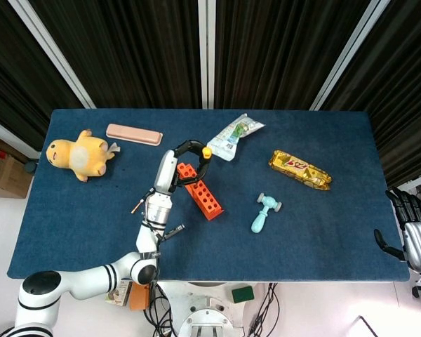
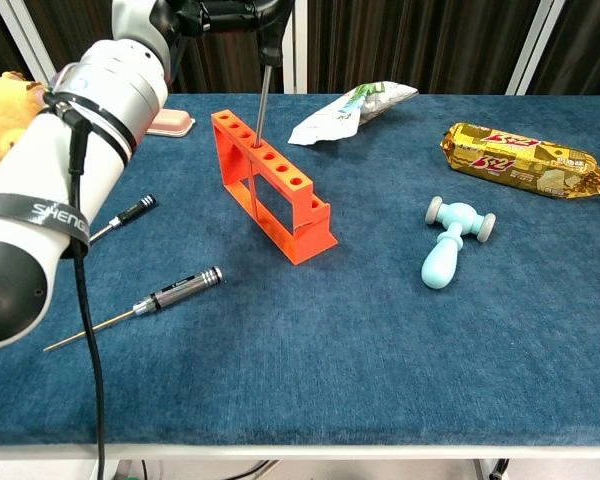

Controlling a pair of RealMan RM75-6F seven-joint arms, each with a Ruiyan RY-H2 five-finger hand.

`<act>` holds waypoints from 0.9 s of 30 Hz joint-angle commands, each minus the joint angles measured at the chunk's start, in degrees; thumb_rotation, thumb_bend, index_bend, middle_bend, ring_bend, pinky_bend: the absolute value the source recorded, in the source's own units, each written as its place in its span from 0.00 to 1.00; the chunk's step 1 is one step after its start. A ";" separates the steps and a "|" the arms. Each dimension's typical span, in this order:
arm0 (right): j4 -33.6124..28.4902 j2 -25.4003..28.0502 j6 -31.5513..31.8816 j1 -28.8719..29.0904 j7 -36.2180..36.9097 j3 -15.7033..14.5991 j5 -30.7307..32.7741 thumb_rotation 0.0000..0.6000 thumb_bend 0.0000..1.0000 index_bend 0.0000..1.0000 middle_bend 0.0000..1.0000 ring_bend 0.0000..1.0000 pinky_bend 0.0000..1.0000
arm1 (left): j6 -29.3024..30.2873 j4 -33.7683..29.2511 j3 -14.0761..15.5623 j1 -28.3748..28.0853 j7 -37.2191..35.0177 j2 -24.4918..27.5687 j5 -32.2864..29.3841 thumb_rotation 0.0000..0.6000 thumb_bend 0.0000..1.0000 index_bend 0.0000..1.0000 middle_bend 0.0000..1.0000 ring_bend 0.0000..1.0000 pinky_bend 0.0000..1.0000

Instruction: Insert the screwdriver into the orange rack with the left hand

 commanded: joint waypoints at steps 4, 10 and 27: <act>0.06 0.04 -0.24 0.07 0.15 0.04 0.17 1.00 0.39 0.00 0.00 0.00 0.00 | 0.23 2.63 1.34 0.26 -1.60 -1.28 0.89 1.00 0.35 0.51 0.47 0.42 0.37; 0.01 0.02 -0.42 0.16 0.11 -0.01 0.09 1.00 0.39 0.00 0.00 0.00 0.00 | -0.28 3.68 1.92 0.80 -2.84 -1.78 0.67 1.00 0.35 0.50 0.46 0.40 0.36; -0.13 0.11 -0.77 0.23 0.22 -0.12 0.16 1.00 0.39 0.00 0.00 0.00 0.00 | -1.73 4.43 3.78 2.75 -5.29 -2.22 0.62 1.00 0.34 0.49 0.43 0.34 0.34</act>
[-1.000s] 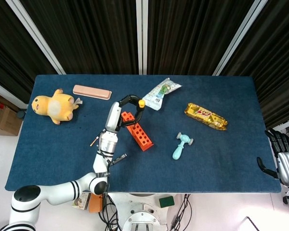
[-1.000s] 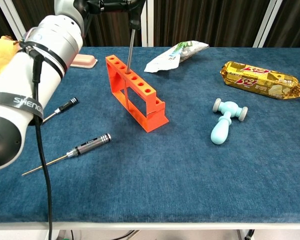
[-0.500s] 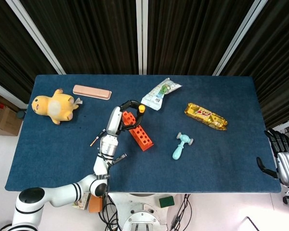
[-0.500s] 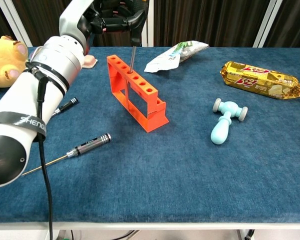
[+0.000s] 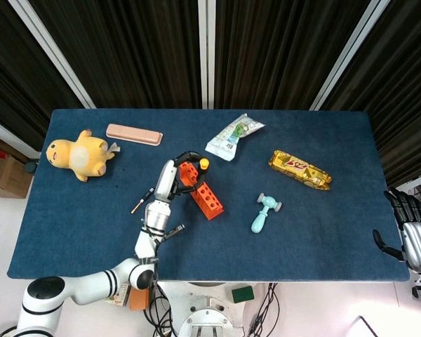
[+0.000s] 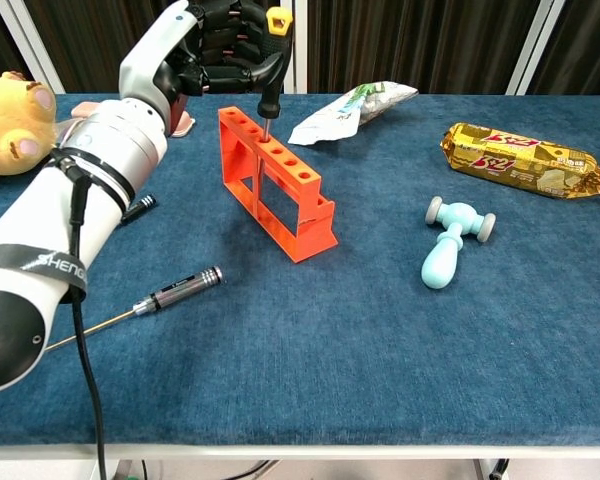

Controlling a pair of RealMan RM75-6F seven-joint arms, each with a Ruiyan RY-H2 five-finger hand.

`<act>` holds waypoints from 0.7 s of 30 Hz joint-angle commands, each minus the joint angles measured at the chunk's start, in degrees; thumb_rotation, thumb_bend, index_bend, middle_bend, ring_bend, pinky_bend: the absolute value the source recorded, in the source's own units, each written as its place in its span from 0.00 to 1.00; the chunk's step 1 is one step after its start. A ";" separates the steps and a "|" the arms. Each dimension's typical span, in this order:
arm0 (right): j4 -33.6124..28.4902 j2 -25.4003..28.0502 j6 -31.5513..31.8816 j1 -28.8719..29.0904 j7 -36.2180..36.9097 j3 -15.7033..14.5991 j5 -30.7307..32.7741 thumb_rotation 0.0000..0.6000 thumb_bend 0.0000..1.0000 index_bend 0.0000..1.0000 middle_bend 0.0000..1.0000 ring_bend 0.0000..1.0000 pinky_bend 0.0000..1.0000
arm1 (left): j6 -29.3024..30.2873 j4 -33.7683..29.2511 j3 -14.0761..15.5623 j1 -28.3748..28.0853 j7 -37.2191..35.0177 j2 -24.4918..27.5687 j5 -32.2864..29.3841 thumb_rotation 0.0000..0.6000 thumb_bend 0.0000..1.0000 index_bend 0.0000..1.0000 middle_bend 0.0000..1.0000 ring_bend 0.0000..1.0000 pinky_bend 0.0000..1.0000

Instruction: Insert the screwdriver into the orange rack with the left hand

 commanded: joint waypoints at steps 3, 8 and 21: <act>-0.18 0.11 -0.22 0.01 -0.01 -0.03 0.16 1.00 0.39 0.00 0.00 0.00 0.00 | 0.32 -0.78 1.12 1.19 -0.83 0.35 0.56 1.00 0.34 0.50 0.43 0.34 0.34; -0.40 0.23 -0.25 -0.01 -0.10 -0.13 0.05 1.00 0.39 0.00 0.00 0.00 0.00 | 0.06 -1.53 2.40 2.40 -1.10 0.74 0.87 1.00 0.34 0.50 0.43 0.34 0.34; -0.57 0.16 -0.24 -0.04 -0.33 -0.09 0.16 1.00 0.39 0.00 0.00 0.00 0.00 | -0.04 -1.51 3.11 3.64 -1.01 0.77 1.60 1.00 0.34 0.50 0.43 0.34 0.34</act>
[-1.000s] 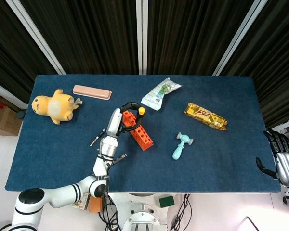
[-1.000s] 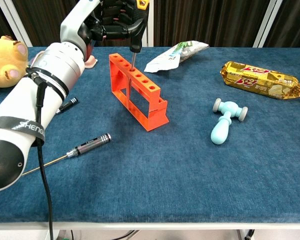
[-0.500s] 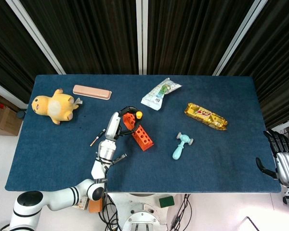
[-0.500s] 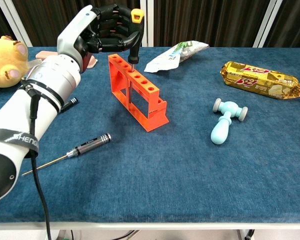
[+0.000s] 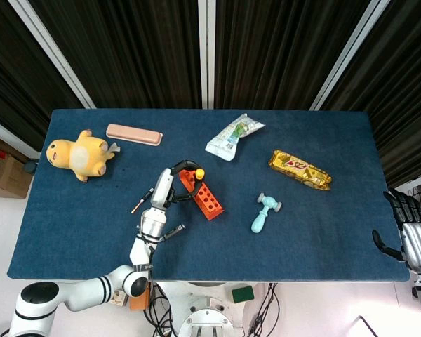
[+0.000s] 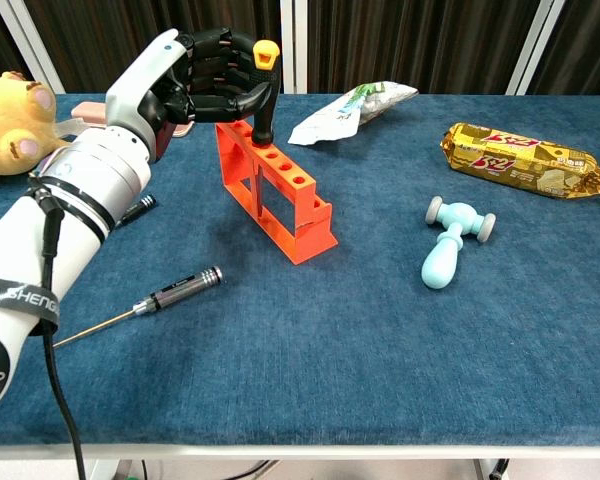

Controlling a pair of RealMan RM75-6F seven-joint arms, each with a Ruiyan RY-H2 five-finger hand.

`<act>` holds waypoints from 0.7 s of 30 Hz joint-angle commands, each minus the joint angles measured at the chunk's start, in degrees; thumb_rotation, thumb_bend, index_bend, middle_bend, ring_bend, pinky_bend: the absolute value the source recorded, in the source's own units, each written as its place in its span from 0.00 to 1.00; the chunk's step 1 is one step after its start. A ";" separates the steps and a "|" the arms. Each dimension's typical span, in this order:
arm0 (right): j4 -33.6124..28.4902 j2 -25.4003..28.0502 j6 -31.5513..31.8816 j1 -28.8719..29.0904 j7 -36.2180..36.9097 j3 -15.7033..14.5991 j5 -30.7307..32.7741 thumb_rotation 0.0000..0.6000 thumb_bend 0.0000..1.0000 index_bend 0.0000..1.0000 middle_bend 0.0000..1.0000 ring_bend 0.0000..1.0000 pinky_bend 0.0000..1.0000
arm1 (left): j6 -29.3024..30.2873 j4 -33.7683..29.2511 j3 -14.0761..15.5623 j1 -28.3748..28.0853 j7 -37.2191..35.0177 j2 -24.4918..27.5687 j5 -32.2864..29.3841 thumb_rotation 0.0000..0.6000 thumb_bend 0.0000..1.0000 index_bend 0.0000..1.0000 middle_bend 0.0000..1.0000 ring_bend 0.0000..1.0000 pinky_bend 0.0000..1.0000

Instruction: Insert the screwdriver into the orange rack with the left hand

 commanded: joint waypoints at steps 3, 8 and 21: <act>0.00 0.00 0.04 -0.01 0.07 0.05 0.06 1.00 0.39 0.00 0.00 0.00 0.00 | -0.28 0.71 0.21 0.21 0.09 -0.35 0.05 1.00 0.34 0.50 0.43 0.34 0.34; 0.04 -0.01 -0.02 0.00 0.11 0.02 0.05 1.00 0.39 0.00 0.00 0.00 0.00 | -0.70 1.36 0.47 0.51 0.24 -0.61 0.03 1.00 0.34 0.49 0.42 0.34 0.34; -0.27 0.10 0.26 -0.13 -0.03 -0.12 -0.31 1.00 0.39 0.00 0.00 0.00 0.00 | 0.56 1.26 0.88 1.18 1.02 -0.52 1.54 1.00 0.34 0.31 0.40 0.32 0.34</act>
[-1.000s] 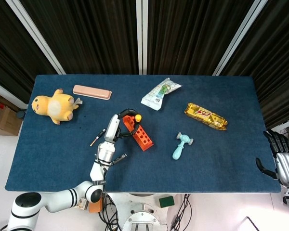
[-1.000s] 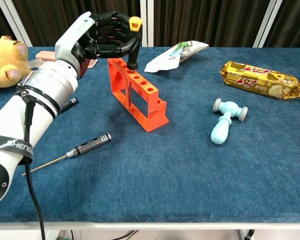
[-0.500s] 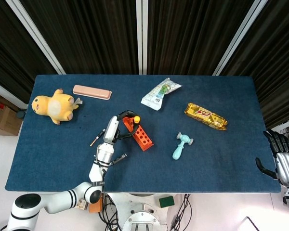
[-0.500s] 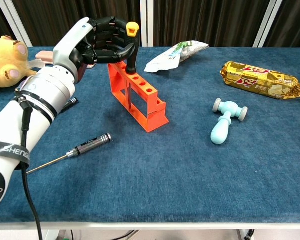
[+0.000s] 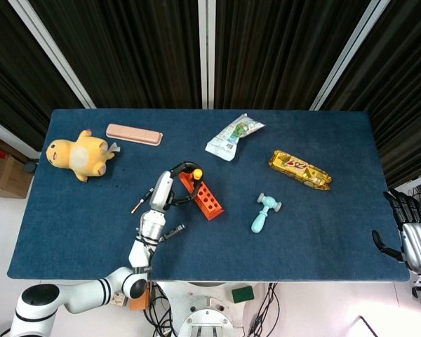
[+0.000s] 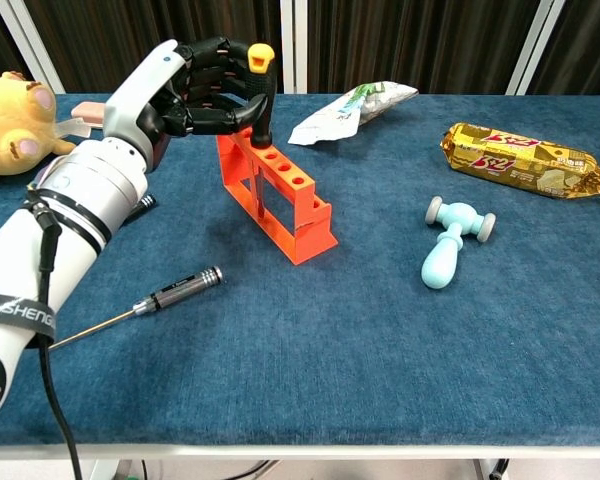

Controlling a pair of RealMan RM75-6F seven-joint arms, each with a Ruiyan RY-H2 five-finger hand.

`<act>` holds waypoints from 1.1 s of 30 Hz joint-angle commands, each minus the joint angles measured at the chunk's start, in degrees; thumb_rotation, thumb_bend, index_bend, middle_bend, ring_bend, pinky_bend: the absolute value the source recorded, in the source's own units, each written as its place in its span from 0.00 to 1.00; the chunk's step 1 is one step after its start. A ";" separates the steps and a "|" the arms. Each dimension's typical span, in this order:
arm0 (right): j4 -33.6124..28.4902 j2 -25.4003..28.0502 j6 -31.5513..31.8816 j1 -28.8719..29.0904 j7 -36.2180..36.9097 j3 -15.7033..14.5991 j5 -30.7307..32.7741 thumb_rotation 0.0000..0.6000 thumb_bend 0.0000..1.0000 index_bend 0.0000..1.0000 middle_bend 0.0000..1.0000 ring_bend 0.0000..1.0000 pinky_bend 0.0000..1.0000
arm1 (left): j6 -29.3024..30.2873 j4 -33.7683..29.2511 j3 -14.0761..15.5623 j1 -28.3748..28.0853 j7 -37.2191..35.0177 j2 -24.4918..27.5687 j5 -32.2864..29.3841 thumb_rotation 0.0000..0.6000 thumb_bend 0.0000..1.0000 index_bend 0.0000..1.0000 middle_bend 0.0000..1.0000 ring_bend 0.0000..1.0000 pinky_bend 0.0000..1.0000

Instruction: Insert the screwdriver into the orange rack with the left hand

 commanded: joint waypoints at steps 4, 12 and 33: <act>0.02 -0.07 0.45 -0.11 0.14 -0.01 -0.31 1.00 0.39 0.00 0.00 0.00 0.00 | 0.17 0.14 0.18 0.34 -0.14 0.11 0.29 1.00 0.34 0.27 0.39 0.32 0.34; 0.25 -0.13 0.37 -0.06 0.32 0.03 -0.27 1.00 0.39 0.00 0.00 0.00 0.00 | 0.98 0.01 1.17 1.07 0.21 1.01 1.62 1.00 0.34 0.15 0.25 0.23 0.32; -0.03 -0.51 0.50 -0.09 -2.34 -0.03 -0.35 1.00 0.39 0.00 0.00 0.00 0.00 | 14.92 -24.25 15.73 19.70 37.18 42.19 13.72 0.98 0.00 0.20 0.12 0.05 0.19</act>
